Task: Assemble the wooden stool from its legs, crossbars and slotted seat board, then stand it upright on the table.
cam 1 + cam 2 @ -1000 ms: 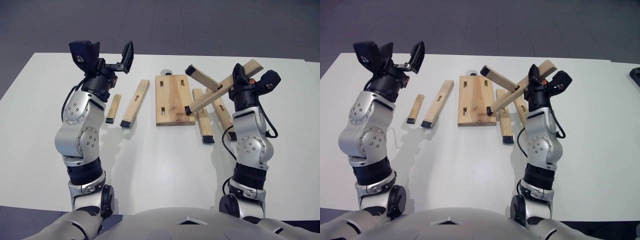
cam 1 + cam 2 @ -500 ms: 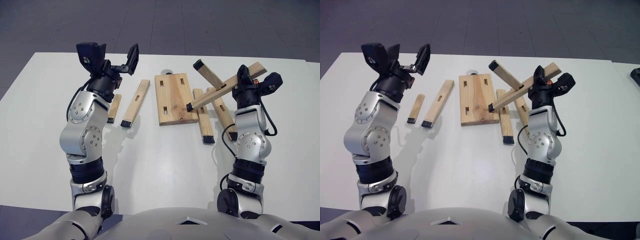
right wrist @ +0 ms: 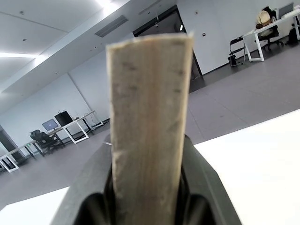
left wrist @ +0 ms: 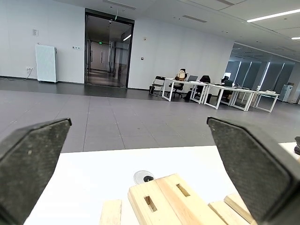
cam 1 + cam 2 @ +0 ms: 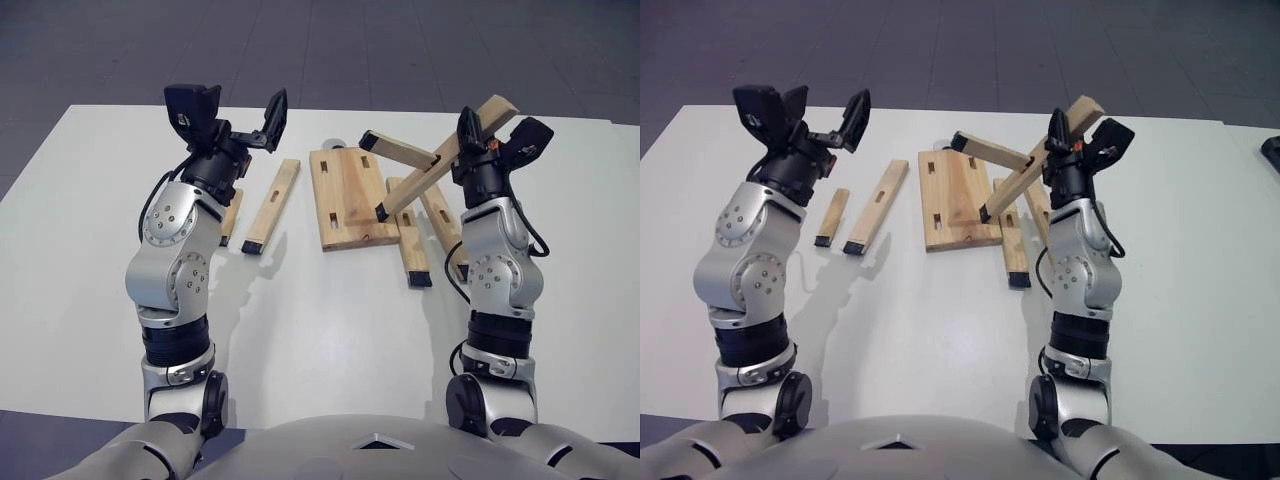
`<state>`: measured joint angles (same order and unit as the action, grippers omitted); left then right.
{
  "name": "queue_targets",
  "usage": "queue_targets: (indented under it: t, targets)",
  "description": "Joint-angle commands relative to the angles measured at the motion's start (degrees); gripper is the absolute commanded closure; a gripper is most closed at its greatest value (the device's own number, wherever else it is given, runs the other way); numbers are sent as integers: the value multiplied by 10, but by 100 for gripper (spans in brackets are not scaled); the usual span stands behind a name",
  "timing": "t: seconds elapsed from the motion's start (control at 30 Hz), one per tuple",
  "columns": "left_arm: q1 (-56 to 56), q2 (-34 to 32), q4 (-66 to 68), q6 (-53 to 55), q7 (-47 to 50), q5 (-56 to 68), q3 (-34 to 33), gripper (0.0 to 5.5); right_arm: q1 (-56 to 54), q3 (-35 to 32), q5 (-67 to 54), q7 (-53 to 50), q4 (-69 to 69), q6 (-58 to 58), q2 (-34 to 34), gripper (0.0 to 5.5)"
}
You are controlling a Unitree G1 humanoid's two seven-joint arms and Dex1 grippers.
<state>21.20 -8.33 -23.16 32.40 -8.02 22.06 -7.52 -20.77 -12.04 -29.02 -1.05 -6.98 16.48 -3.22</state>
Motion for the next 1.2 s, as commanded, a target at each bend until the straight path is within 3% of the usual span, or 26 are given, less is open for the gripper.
queue_targets:
  t: [0.03,0.27,0.67,1.0,1.03,1.2]
  targets:
    - [-5,-8,-6,0,2,-8,6,10,35,33,66,3,16,2,-21,448]
    - [-2,-13,-8,-4,3,-11,6,10,49,73,119,21,39,-14,-33,447]
    - [-4,-19,-28,1,12,-15,11,10,206,140,165,55,63,9,-58,447]
    - [27,-15,-8,-6,17,-16,11,10,133,141,147,42,48,30,-49,447]
    - [27,-15,-8,-6,18,-16,11,10,132,140,148,40,45,30,-48,410]
    - [26,-13,-5,-10,18,-16,16,10,124,132,147,39,30,40,-40,341]
